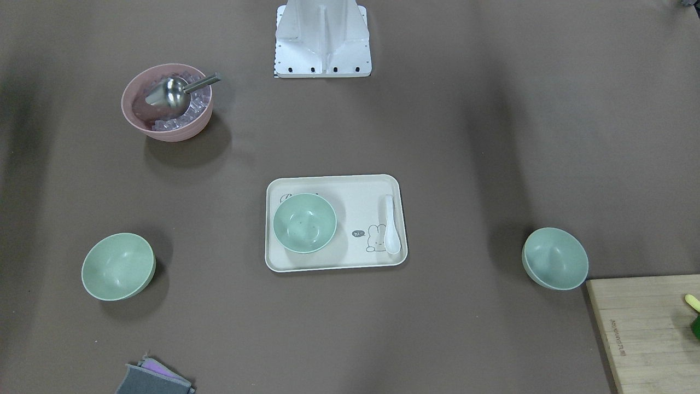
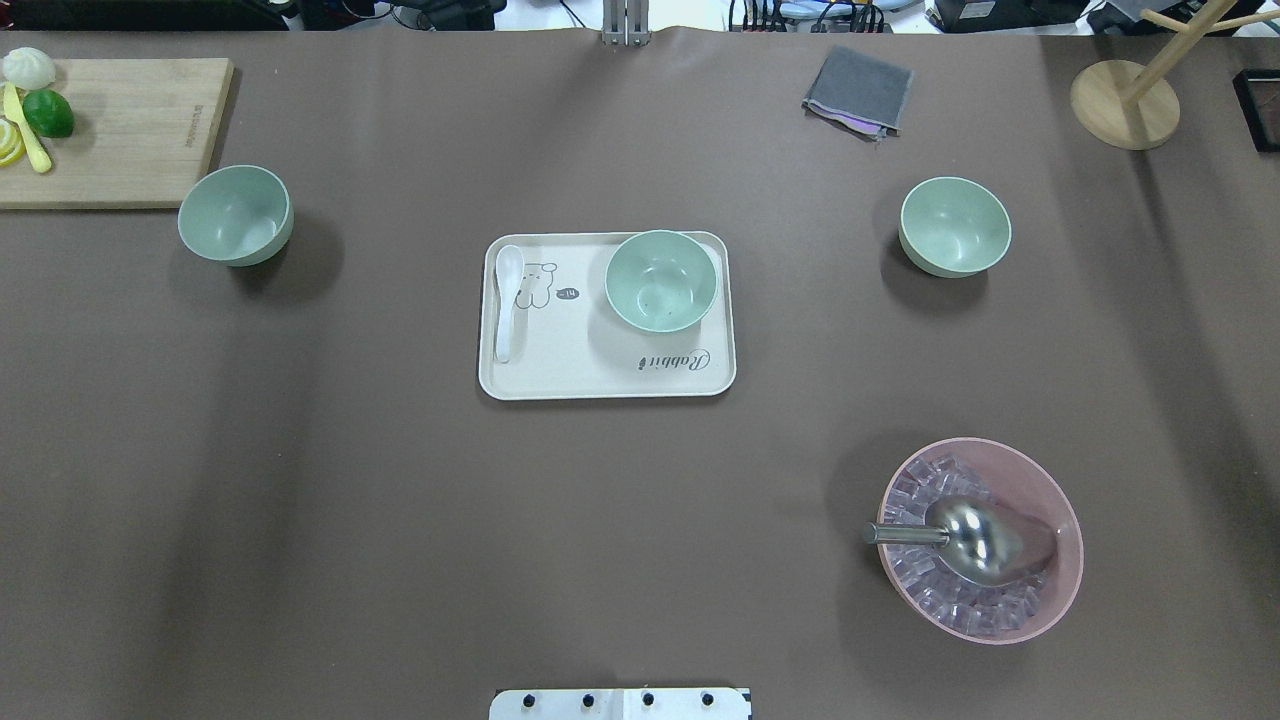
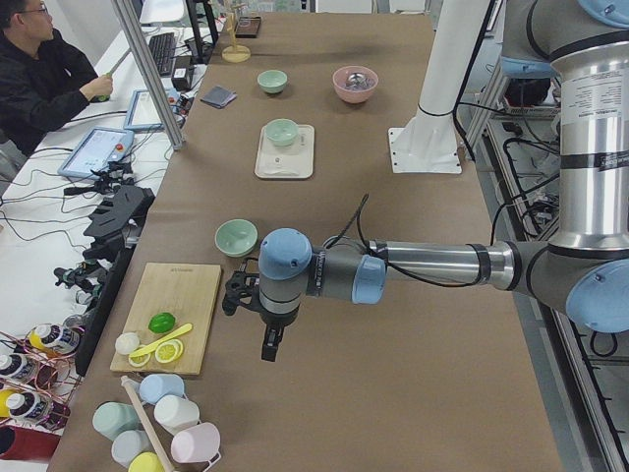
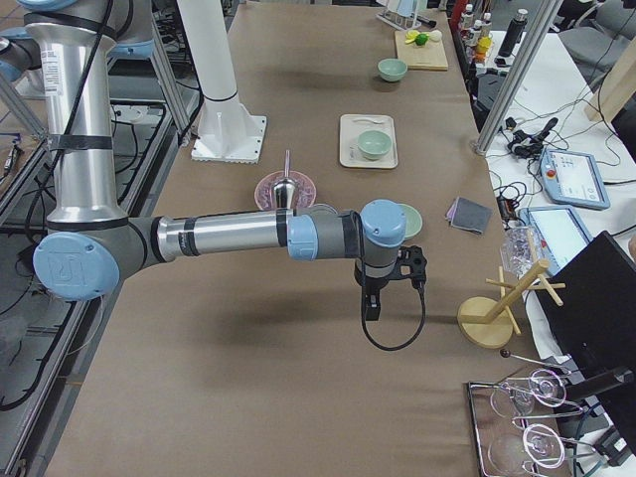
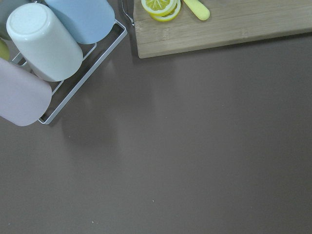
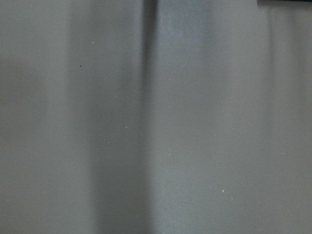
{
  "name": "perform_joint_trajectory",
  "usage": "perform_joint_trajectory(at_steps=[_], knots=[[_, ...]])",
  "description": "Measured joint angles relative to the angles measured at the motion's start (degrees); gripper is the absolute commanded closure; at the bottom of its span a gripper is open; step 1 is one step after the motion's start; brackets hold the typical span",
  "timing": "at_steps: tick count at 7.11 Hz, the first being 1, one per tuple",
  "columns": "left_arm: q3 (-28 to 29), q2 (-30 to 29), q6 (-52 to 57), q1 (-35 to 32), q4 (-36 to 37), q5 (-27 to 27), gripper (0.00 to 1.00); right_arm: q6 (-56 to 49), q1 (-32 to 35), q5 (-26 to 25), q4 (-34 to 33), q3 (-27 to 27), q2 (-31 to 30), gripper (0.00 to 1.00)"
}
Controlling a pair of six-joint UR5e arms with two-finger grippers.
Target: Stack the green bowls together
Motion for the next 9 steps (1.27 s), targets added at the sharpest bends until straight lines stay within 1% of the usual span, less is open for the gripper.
perform_joint_trajectory(at_steps=[9], knots=[[1.12, -0.19, -0.26, 0.09, -0.08, 0.25, 0.02, 0.18, -0.18, 0.16, 0.08, 0.47, 0.41, 0.00]])
